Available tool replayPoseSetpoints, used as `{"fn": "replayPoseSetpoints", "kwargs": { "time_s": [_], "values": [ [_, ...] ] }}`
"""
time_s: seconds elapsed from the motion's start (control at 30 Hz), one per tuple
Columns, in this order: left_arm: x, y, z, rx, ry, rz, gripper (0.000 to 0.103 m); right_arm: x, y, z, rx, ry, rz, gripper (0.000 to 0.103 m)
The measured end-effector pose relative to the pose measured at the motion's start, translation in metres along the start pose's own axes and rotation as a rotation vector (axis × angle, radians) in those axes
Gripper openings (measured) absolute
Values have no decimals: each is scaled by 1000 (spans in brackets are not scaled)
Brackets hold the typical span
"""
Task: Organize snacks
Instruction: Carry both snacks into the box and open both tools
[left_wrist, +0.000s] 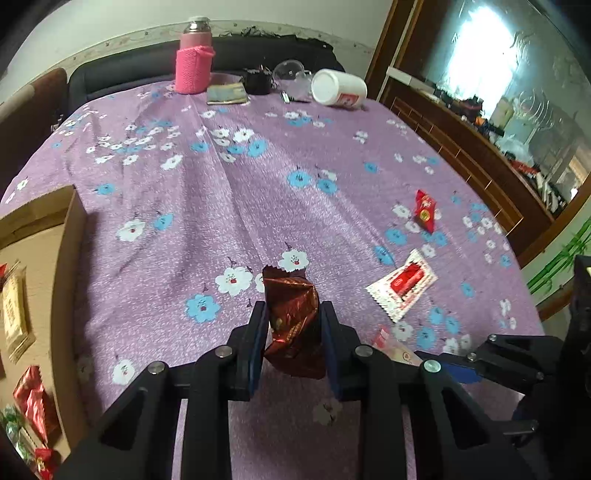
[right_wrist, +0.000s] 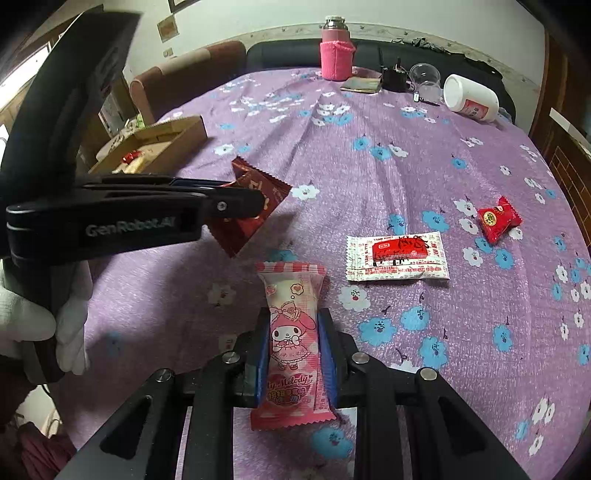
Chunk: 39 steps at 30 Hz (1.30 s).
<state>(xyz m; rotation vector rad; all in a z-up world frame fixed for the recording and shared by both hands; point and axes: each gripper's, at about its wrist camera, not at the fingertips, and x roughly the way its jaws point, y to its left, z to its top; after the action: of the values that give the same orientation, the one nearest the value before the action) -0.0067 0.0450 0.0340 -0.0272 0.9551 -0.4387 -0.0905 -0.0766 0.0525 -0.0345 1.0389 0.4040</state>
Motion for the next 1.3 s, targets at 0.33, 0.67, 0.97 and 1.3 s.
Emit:
{"fn": "replayPoseSetpoints", "kwargs": {
  "time_s": [0.33,0.67,0.97,1.3],
  "values": [
    [-59,33,-9,-112,-102,-98,27,-24,20,12,-7,-43,3,25],
    [-118,73,-8,-141,-214,-107,27,-50,65,46,-43,-101,8,25],
    [-168,151,-10,-228,-294,0,27,-56,117,90,-84,-112,82,26],
    [-179,237,-18,-334,-315,83,27,-13,169,154,-84,-92,142,26]
  ]
}}
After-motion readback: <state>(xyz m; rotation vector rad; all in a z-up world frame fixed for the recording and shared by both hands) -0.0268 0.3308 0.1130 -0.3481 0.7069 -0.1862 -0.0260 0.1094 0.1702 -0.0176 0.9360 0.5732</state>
